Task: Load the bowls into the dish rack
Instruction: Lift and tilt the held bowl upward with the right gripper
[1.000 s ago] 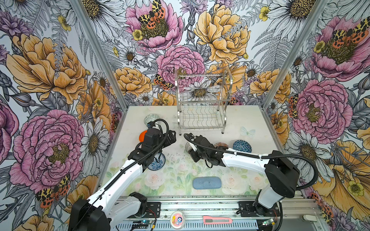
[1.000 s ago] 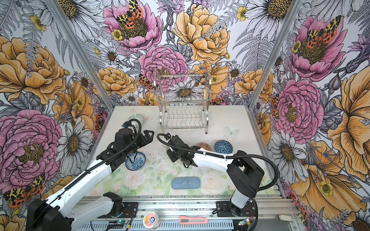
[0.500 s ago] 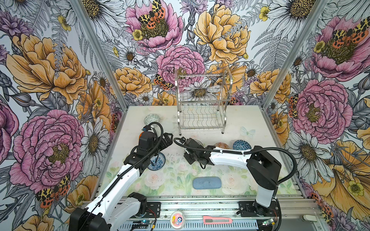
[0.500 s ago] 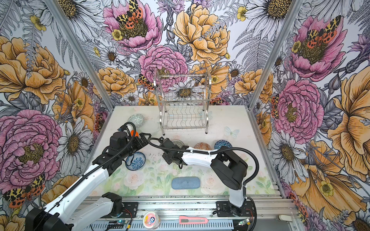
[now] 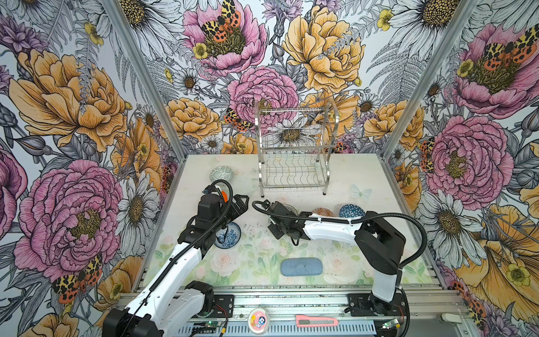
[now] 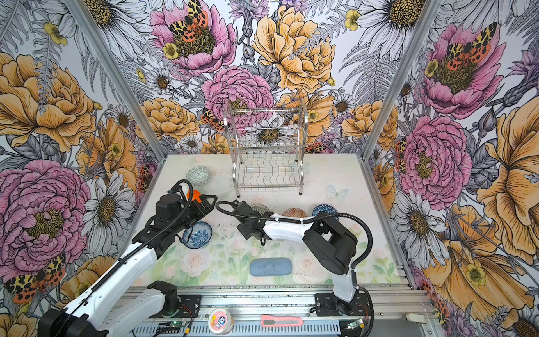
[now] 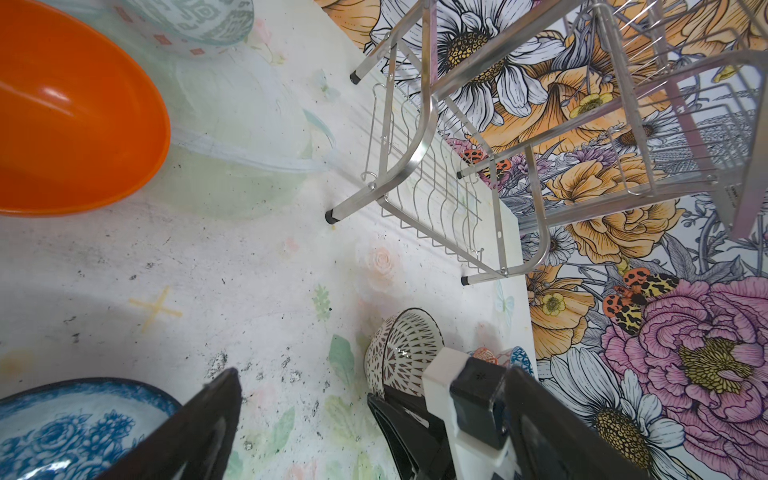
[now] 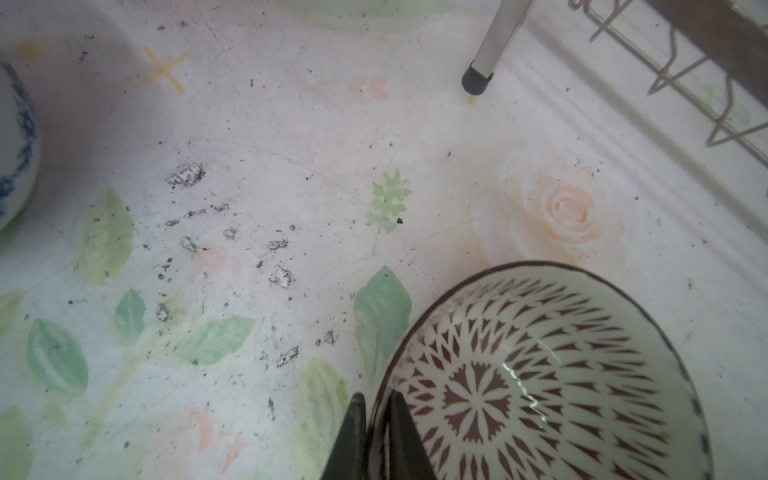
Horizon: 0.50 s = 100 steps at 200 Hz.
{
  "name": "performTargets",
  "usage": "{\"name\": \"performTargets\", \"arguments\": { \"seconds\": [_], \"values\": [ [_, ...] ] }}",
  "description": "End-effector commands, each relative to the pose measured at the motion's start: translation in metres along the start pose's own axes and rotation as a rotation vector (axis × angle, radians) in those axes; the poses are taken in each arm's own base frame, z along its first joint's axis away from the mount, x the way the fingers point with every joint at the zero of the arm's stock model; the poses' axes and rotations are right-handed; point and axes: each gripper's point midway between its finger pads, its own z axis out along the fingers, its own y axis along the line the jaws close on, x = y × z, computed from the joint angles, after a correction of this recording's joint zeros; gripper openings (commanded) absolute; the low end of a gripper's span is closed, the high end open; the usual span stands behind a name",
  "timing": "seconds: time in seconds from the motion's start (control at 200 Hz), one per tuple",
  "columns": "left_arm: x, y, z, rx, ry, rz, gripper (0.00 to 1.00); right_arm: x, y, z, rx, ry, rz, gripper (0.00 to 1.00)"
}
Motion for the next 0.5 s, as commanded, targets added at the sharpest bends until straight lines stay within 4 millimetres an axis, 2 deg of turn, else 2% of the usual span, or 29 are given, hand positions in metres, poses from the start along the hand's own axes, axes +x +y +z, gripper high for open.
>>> {"name": "performTargets", "arguments": {
  "seconds": [0.0, 0.06, 0.495],
  "values": [
    [0.0, -0.001, -0.002, 0.021, -0.005, -0.007, 0.98, -0.017, 0.005, -0.009, -0.042, -0.036, 0.022, 0.09],
    [0.0, -0.001, -0.002, 0.02, -0.005, -0.008, 0.99, -0.02, 0.006, -0.013, -0.054, -0.045, 0.028, 0.05],
    [0.0, 0.0, -0.004, 0.024, -0.01, -0.012, 0.99, -0.041, -0.001, -0.032, -0.14, -0.12, 0.128, 0.01]
  ]
}}
